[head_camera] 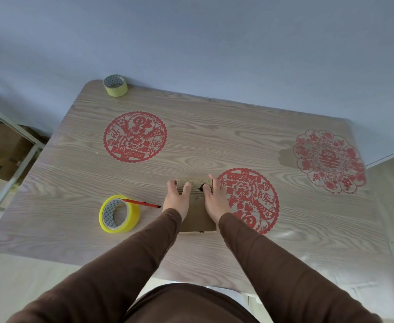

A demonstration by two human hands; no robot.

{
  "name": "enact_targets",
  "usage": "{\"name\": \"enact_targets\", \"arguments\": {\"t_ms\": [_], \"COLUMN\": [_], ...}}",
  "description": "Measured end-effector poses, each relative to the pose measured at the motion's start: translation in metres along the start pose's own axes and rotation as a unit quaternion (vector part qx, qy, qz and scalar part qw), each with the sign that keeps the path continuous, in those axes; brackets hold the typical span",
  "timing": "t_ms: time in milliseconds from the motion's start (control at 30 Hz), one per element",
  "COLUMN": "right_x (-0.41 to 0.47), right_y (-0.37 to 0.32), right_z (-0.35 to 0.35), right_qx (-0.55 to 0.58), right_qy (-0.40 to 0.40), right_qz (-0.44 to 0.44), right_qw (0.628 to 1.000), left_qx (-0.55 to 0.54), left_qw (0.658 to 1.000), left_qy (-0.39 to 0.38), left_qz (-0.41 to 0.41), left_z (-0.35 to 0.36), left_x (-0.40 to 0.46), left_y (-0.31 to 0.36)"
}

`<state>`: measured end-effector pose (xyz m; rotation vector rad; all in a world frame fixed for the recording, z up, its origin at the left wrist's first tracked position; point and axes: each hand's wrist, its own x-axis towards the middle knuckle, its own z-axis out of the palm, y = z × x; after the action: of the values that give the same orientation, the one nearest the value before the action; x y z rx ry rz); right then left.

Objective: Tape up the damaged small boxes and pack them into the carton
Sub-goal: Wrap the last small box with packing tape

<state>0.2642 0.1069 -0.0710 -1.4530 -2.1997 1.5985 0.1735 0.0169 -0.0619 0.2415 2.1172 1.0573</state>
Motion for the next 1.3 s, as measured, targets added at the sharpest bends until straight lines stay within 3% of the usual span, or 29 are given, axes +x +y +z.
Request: {"name": "enact_targets", "arguments": {"t_ms": [167, 467, 600, 800, 1000, 1300], "right_x": [-0.001, 0.016, 0.016, -0.006, -0.009, 0.000], "right_y": [0.003, 0.010, 0.012, 0.016, 0.020, 0.011], "right_z": [0.009, 0.017, 0.013, 0.009, 0.015, 0.016], "right_qx": [0.026, -0.066, -0.040, 0.112, 0.110, 0.129], "right_qy": [0.021, 0.068, 0.058, -0.019, -0.011, 0.005], "right_qz": [-0.017, -0.021, -0.018, 0.006, 0.025, 0.011], "right_qw": [0.999, 0.995, 0.997, 0.993, 0.994, 0.992], "left_qx": [0.050, 0.099, 0.031, -0.014, -0.054, -0.090], "left_qw": [0.998, 0.991, 0.998, 0.999, 0.997, 0.996], "left_qy": [0.017, 0.063, 0.036, 0.033, -0.017, -0.007], "left_qz": [0.031, 0.057, 0.050, 0.038, 0.047, 0.027], "left_z": [0.001, 0.006, 0.004, 0.002, -0.002, -0.001], "left_x": [0.008, 0.018, 0.019, 0.024, 0.016, 0.021], "left_y": [-0.002, -0.008, -0.009, -0.012, -0.025, -0.017]}}
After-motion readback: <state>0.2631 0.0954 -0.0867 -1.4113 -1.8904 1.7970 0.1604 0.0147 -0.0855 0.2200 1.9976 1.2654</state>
